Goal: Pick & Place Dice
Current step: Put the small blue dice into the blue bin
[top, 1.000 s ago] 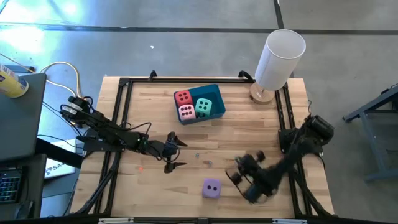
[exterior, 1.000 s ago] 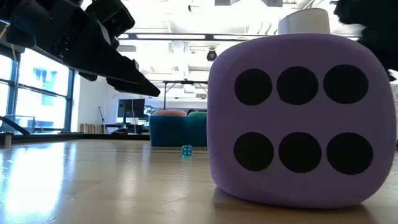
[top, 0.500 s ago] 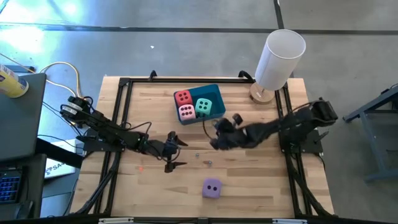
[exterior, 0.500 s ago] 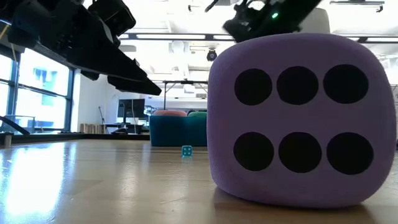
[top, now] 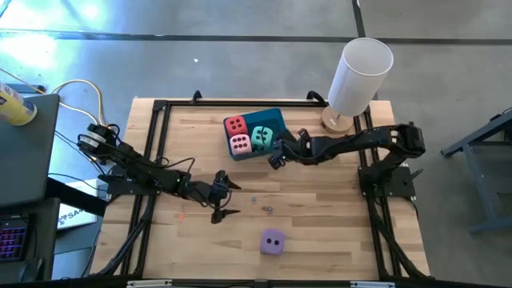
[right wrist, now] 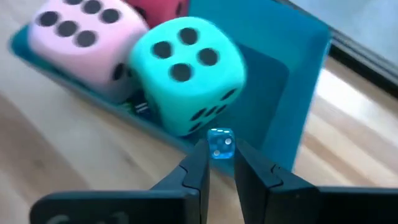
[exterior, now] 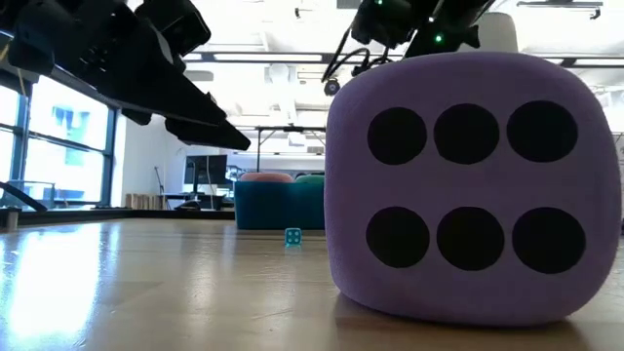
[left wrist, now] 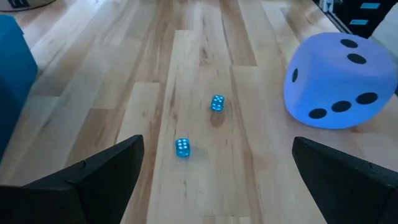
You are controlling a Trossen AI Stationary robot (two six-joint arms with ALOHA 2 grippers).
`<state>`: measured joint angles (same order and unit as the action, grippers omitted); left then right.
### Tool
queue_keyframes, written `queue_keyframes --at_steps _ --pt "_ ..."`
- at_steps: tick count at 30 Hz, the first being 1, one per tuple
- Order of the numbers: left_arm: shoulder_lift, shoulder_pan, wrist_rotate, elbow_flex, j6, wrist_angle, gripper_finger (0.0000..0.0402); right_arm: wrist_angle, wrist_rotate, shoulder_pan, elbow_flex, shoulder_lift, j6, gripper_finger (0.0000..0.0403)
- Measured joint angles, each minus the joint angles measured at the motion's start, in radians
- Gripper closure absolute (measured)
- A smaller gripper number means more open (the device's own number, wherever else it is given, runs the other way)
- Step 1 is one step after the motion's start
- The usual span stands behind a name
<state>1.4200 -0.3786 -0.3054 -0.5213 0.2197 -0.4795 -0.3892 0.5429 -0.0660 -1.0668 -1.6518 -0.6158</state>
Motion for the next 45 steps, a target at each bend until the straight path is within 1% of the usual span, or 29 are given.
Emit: queue_keyframes --at_steps 6,9,13,16,20,24,32,35,41,45 --pt "0.0 0.007 -0.001 0.0 0.029 0.0 0.0002 0.009 -0.004 -0.053 0.0 0.0 0.069 0.034" --pt "0.003 0.002 -0.001 0.0 0.019 0.0 0.0002 0.012 -0.039 -0.074 0.0 -0.004 0.066 0.0337" --pt "0.004 0.011 -0.005 0.0 0.018 0.0 0.0002 0.012 -0.083 -0.082 0.0 -0.03 0.07 0.0339" --pt "0.004 0.019 -0.011 0.0 0.022 0.0 0.0002 0.014 -0.106 -0.083 0.0 -0.056 0.105 0.0339" --pt "0.004 0.018 -0.007 0.0 0.022 0.0 0.0002 0.039 -0.108 -0.086 0.0 -0.078 0.149 0.033" --pt "0.004 0.019 -0.007 0.0 0.033 0.0 0.0002 0.04 -0.12 -0.087 0.0 -0.079 0.188 0.0306" --pt "0.004 0.019 -0.006 0.001 0.078 0.0 0.0002 0.071 -0.113 -0.09 0.0 -0.079 0.221 0.0219" --pt "0.004 0.019 -0.005 0.001 0.086 0.0 0.0002 0.095 -0.112 -0.096 0.0 -0.079 0.221 0.0197" --pt "0.004 0.013 -0.005 0.001 0.088 0.0 0.0002 0.097 -0.118 -0.112 0.0 -0.079 0.221 0.0188" --pt "0.005 0.006 -0.004 0.001 0.088 0.0 0.0002 0.097 -0.188 -0.114 0.0 -0.079 0.221 0.0188"
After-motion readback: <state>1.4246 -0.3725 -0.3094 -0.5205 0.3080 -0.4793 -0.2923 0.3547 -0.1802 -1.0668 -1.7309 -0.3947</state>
